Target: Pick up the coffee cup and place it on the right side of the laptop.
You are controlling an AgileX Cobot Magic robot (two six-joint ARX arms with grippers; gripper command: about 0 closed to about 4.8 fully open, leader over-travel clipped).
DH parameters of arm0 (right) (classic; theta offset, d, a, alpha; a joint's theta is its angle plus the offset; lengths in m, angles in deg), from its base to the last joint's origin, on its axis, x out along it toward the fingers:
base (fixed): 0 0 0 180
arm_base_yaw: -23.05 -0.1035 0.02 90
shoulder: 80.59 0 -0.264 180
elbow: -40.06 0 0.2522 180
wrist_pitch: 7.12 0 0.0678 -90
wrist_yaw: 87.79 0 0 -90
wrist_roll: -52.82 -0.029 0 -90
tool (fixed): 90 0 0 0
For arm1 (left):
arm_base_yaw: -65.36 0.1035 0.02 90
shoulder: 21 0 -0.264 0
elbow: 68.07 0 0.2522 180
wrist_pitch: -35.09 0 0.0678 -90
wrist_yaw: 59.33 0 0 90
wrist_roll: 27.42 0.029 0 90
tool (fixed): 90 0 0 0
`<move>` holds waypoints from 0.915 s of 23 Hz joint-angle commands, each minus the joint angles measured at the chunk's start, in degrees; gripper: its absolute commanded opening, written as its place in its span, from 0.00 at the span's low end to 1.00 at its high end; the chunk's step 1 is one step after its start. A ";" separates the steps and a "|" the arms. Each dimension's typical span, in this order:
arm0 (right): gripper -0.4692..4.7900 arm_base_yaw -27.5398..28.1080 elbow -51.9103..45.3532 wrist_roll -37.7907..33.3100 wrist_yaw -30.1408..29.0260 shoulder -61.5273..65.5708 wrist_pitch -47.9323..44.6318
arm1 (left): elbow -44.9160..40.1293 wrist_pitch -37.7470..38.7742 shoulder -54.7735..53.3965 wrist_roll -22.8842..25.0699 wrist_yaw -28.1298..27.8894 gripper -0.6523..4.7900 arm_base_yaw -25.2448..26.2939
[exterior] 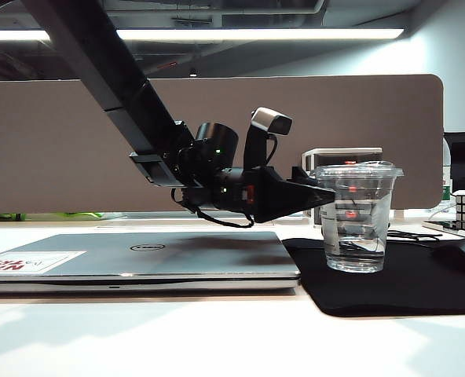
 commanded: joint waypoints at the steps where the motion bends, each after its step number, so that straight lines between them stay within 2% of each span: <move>1: 0.09 -0.02 -0.37 1.25 -0.13 -0.11 -0.55 | 0.15 -0.33 0.46 -1.84 2.16 1.00 1.11; 10: 0.09 -0.02 -0.37 1.46 -0.09 -0.11 -0.57 | 0.15 -0.31 0.92 -3.19 3.19 1.00 5.55; 13: 0.09 -0.02 -0.37 1.46 -0.04 -0.11 -0.57 | 0.15 -0.09 1.11 -8.37 1.07 1.00 7.43; 15: 0.09 -0.02 -0.37 1.46 -0.02 -0.11 -0.57 | 0.13 -0.11 1.14 -9.77 0.55 1.00 8.13; 21: 0.09 0.00 -0.37 1.62 0.35 -0.11 -0.57 | 0.15 -0.24 3.10 -9.77 0.44 1.00 9.90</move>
